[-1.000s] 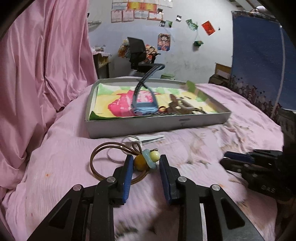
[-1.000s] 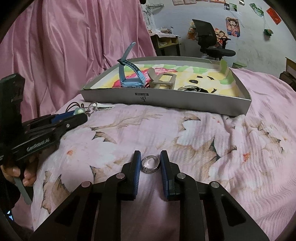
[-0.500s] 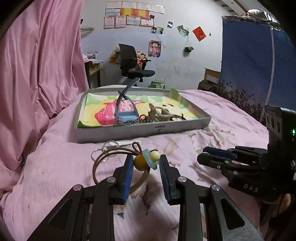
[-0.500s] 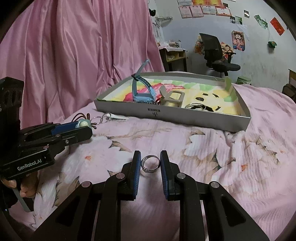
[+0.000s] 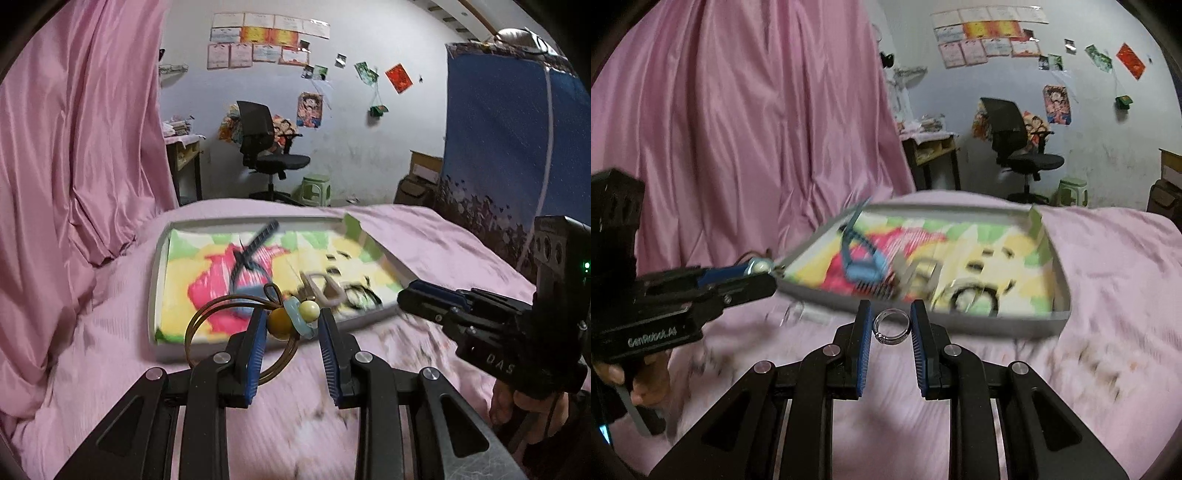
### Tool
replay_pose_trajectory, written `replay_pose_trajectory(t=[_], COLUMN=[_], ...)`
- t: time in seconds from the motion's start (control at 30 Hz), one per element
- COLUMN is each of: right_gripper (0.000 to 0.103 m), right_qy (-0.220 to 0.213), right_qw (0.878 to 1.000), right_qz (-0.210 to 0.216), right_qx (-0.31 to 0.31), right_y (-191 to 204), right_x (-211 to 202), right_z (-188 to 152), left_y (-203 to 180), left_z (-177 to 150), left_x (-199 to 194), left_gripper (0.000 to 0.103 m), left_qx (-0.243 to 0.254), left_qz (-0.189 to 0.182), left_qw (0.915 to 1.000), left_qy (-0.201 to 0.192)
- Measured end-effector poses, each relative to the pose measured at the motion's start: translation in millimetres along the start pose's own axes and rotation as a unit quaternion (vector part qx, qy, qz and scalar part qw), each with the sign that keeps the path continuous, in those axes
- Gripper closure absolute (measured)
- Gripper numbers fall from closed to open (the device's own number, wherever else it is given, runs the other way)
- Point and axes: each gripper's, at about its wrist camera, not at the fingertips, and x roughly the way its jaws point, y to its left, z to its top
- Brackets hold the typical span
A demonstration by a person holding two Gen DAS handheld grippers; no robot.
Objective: Organize jewelry
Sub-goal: 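Carry the key ring with the left tool into the tray while the right tool drops the silver ring there, then pull both open tools back from the tray toward the keys on the bedspread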
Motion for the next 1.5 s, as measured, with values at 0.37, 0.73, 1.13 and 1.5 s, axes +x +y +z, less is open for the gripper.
replay_pose_trajectory(t=[0.37, 0.73, 1.13, 1.5], right_gripper=[0.084, 0.084, 0.084, 0.068], right_qy=[-0.004, 0.046, 0.082, 0.074], right_qw=[0.999, 0.996, 0.993, 0.994], right_qz=[-0.035, -0.063, -0.067, -0.066], right_qx=[0.024, 0.046, 0.052, 0.047], right_y=[-24, -41, -44, -41], right_x=[53, 86, 101, 93], right_z=[24, 10, 4, 7], left_y=[8, 16, 15, 26], left_z=[17, 7, 6, 6], left_x=[64, 109, 125, 94], left_gripper=[0.076, 0.076, 0.076, 0.046], left_qx=[-0.030, -0.058, -0.053, -0.092], left_qz=[0.015, 0.035, 0.046, 0.013], left_qw=[0.9987, 0.9897, 0.9832, 0.9901], left_qy=[0.037, 0.126, 0.169, 0.105])
